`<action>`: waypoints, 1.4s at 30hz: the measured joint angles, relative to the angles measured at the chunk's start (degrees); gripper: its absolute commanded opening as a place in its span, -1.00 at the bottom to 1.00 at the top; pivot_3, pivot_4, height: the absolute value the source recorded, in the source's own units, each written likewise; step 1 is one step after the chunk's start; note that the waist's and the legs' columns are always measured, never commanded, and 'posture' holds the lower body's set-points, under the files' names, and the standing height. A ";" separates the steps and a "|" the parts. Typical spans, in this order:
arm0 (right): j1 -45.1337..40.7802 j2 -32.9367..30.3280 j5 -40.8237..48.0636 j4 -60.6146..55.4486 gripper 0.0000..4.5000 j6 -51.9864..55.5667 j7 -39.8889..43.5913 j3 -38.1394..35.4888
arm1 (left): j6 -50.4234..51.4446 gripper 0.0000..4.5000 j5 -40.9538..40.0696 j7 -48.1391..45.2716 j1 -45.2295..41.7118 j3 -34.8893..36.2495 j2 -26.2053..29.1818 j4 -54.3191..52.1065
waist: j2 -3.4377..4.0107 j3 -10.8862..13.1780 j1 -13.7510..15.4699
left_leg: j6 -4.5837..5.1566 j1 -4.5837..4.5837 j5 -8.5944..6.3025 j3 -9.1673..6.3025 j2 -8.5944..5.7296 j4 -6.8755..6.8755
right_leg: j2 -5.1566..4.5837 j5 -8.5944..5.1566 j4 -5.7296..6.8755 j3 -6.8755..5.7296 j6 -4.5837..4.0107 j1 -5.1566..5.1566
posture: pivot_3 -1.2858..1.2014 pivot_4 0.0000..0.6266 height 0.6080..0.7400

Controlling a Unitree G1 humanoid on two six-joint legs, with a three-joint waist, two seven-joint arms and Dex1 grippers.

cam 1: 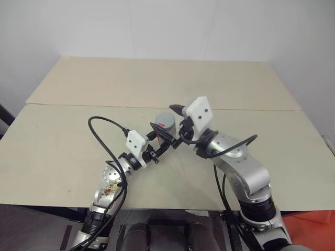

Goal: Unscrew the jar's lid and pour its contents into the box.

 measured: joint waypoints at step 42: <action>-15.31 -10.89 13.65 29.75 0.23 -18.29 50.61 -4.03 | 2.76 -0.07 -7.50 -16.34 -0.39 0.92 9.55 -5.41 | 0.01 0.02 -0.17 | 0.00 0.01 0.00 0.02 0.04 0.00 | 0.06 0.01 0.00 0.00 -0.01 0.00 | 0.03 -0.52 1.00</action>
